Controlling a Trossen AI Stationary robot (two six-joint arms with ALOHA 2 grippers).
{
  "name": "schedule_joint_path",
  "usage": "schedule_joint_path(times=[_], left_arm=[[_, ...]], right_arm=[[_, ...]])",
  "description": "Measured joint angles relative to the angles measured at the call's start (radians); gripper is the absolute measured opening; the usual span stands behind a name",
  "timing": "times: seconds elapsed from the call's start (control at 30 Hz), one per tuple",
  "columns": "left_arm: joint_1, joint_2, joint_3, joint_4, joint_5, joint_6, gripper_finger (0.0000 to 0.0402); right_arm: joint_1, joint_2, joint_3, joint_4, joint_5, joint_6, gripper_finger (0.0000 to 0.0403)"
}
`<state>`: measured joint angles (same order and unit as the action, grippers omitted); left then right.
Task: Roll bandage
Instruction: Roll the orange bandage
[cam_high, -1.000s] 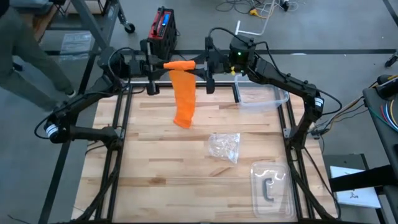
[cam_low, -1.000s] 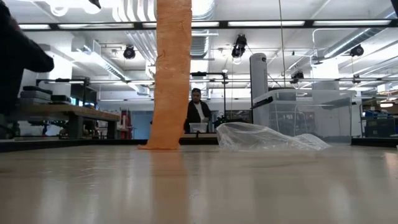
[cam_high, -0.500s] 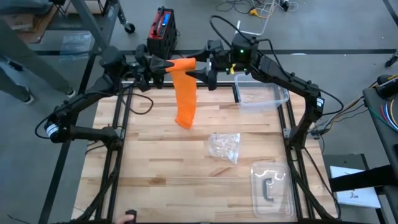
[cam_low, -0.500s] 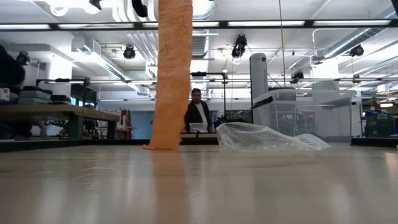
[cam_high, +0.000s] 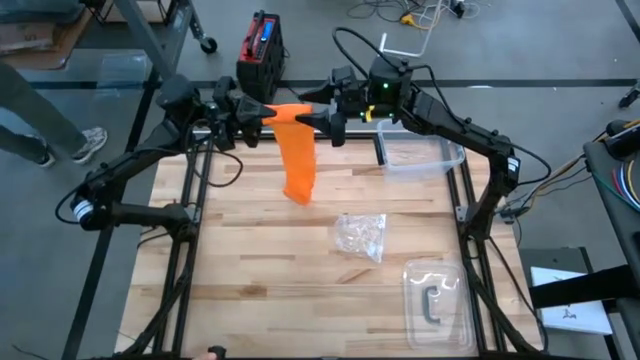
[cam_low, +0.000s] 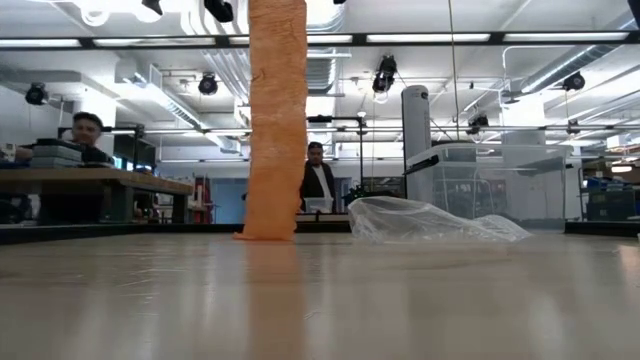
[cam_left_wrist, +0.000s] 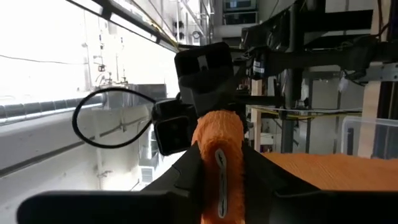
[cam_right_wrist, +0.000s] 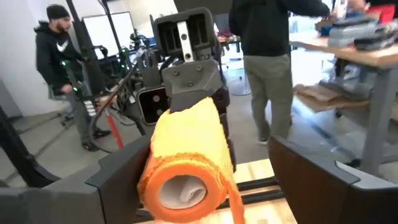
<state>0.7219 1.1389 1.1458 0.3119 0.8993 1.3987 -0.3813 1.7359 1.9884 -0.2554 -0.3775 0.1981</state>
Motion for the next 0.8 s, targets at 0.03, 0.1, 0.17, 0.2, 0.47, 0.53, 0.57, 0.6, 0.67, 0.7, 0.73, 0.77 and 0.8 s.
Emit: schedule_joint_path(times=[0.03, 0.1, 0.17, 0.2, 0.47, 0.53, 0.57, 0.6, 0.67, 0.7, 0.73, 0.77, 0.8], left_arm=[[0.000, 0.000, 0.000, 0.000, 0.000, 0.000, 0.0055], [0.000, -0.001, 0.000, -0.003, 0.007, 0.001, 0.0053], [0.000, -0.002, 0.000, -0.011, 0.010, 0.003, 0.0053], [-0.001, -0.002, 0.000, -0.018, 0.009, 0.003, 0.0054], [-0.002, -0.003, 0.000, -0.026, 0.061, 0.003, 0.0056], [-0.001, -0.003, 0.000, -0.032, 0.066, 0.003, 0.0054], [-0.001, -0.003, 0.000, -0.032, 0.066, 0.003, 0.0054], [-0.001, -0.003, 0.000, -0.032, 0.065, 0.003, 0.0054], [-0.001, -0.003, 0.000, -0.031, 0.065, 0.003, 0.0058], [-0.001, -0.003, 0.000, -0.031, 0.063, 0.003, 0.0060], [-0.001, -0.003, 0.000, -0.030, 0.061, -0.001, 0.0062], [-0.001, -0.003, 0.000, -0.028, 0.060, -0.008, 0.0063], [-0.001, -0.003, 0.000, -0.027, 0.060, -0.025, 0.0065]], right_arm=[[0.002, 0.000, -0.002, 0.001, 0.001, 0.012, 0.0306], [0.007, 0.000, -0.006, 0.002, 0.003, 0.024, 0.0303], [0.011, 0.000, -0.007, 0.006, 0.003, 0.028, 0.0301], [0.013, 0.000, -0.007, 0.006, 0.004, 0.027, 0.0299], [0.050, 0.009, -0.009, 0.014, 0.012, -0.029, 0.0279], [0.054, 0.017, -0.008, 0.013, 0.011, -0.020, 0.0272], [0.055, 0.022, -0.008, 0.015, 0.011, -0.014, 0.0268], [0.056, 0.026, -0.008, 0.020, 0.009, -0.014, 0.0264], [0.057, 0.028, -0.008, 0.026, 0.009, -0.014, 0.0255], [0.057, 0.028, -0.008, 0.030, 0.009, -0.016, 0.0249], [0.057, 0.028, -0.008, 0.033, 0.009, -0.023, 0.0243], [0.057, 0.028, -0.008, 0.037, 0.009, -0.034, 0.0236], [0.057, 0.028, -0.007, 0.040, 0.010, -0.042, 0.0229]])
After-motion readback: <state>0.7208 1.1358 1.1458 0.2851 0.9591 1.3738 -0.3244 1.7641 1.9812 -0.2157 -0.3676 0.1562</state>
